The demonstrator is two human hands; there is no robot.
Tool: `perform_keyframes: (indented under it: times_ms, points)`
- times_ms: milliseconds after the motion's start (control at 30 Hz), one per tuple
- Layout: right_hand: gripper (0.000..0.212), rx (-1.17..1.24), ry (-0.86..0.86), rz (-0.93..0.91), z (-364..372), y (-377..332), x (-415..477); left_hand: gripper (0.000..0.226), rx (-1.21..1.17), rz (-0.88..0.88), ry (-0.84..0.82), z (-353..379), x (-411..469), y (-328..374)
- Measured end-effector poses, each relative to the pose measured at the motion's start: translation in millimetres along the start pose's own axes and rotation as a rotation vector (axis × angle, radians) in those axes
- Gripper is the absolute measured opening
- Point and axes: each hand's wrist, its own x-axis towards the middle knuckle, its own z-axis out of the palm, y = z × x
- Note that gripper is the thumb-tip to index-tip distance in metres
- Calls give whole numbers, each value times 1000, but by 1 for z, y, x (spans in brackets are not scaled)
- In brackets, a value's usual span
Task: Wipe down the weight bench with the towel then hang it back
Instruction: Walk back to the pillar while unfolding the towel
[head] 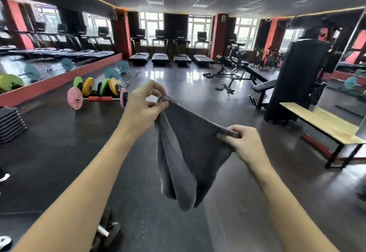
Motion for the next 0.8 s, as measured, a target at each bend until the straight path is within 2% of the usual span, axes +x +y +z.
perform_keyframes:
  times_ms: [100,200,267,367,467,533,633,800]
  points:
    - [22,118,-124,29,-9,-1,90,28,91,-49,6,6,52,-52]
    - [18,30,-265,60,-5,-6,167,28,196,-194,-35,17,105,-93]
    - [15,-11,-313,74,4,-9,212,22,229,-273,10,25,139,-115]
    - [21,-13,-177,85,26,-2,270,26,213,-334,111,39,185,-140]
    - [35,-78,-25,65,54,11,317,25,313,-335,174,50,225,-166]
    - [40,-67,-35,61,71,20,347,21,380,-316,178,55,252,-184]
    - [38,4,-138,66,95,31,392,24,461,-251,162,57,291,-217]
    - [36,-327,-147,-192,155,34,470,19,527,-163,130,50,358,-290]
